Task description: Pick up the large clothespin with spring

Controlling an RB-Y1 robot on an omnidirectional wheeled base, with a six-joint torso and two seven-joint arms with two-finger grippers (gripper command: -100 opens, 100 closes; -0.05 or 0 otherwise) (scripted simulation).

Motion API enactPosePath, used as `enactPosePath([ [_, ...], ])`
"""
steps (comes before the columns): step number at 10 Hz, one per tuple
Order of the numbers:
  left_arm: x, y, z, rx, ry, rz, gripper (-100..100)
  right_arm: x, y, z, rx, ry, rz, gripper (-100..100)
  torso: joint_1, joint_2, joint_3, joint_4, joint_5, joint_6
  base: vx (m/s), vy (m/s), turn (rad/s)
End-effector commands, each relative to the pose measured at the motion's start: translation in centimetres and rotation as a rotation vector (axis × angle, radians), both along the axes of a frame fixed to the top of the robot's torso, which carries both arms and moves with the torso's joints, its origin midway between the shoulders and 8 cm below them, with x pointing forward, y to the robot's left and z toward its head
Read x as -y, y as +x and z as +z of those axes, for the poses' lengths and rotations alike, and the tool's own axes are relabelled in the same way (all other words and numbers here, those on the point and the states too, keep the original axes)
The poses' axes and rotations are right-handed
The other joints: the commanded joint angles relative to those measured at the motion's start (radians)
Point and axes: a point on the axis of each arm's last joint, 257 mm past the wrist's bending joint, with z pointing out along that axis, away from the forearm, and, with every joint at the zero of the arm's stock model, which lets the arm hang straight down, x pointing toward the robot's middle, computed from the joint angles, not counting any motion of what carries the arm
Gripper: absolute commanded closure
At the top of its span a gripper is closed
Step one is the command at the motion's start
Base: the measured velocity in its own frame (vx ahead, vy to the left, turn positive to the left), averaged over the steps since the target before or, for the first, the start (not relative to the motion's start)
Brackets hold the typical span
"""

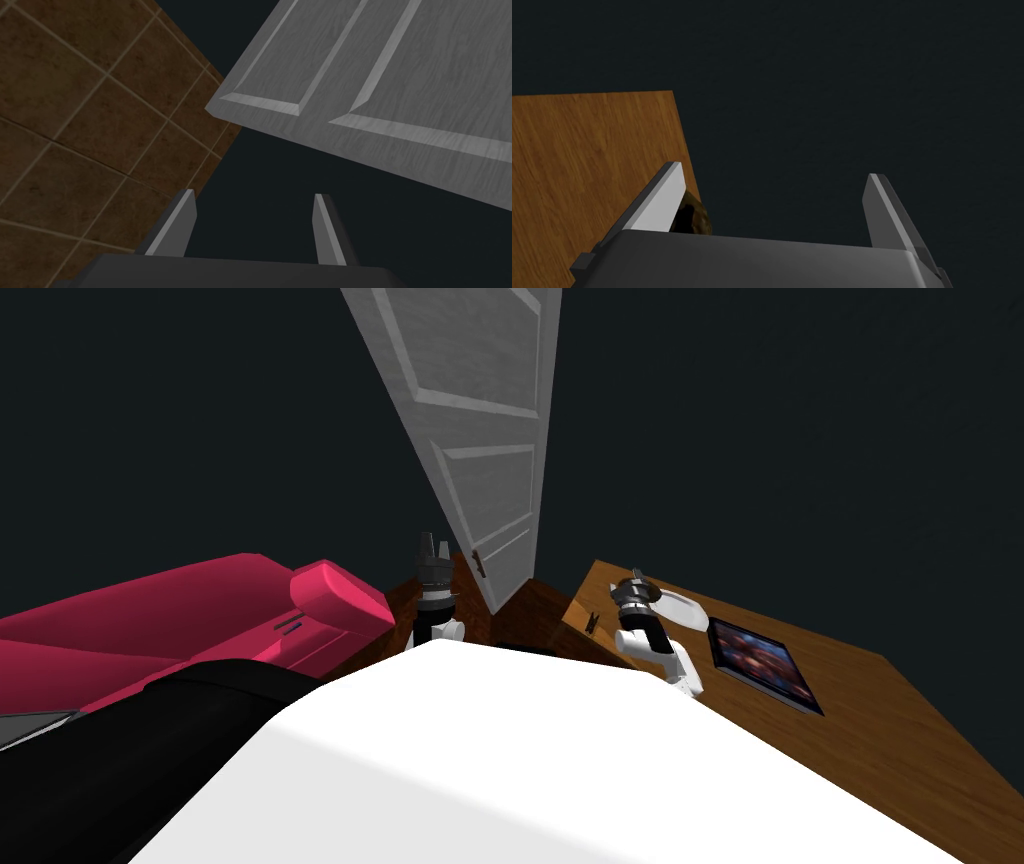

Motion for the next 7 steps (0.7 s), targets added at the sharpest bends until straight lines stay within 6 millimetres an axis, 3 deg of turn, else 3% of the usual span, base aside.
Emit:
enactPosePath([
  [1, 0.0, 0.0, 0.0, 0.0, 0.0, 0.0, 0, 0.3, -0.3, -0.6, -0.027, 0.013, -0.009, -100, 0.0, 0.0, 0.0, 0.0, 0.0, 0.0, 0.044, 0.036, 0.009],
  [4, 0.0, 0.0, 0.0, 0.0, 0.0, 0.0, 0, 3.1, -0.2, -4.6, -0.125, 0.12, -0.069, -100, -0.001, 0.003, 0.001, 0.001, -0.001, 0.0, 0.086, 0.086, -0.061],
  [6, 0.0, 0.0, 0.0, 0.0, 0.0, 0.0, 0, 3.2, -0.4, -5.4, -0.156, 0.127, -0.078, -100, -0.001, 0.002, 0.001, 0.0, 0.0, 0.0, 0.07, 0.061, -0.023],
  [7, 0.0, 0.0, 0.0, 0.0, 0.0, 0.0, 0, 4.5, -0.5, -7.3, -0.199, 0.183, -0.111, -100, -0.004, 0.004, 0.002, 0.001, -0.001, 0.0, 0.091, 0.054, -0.073],
])
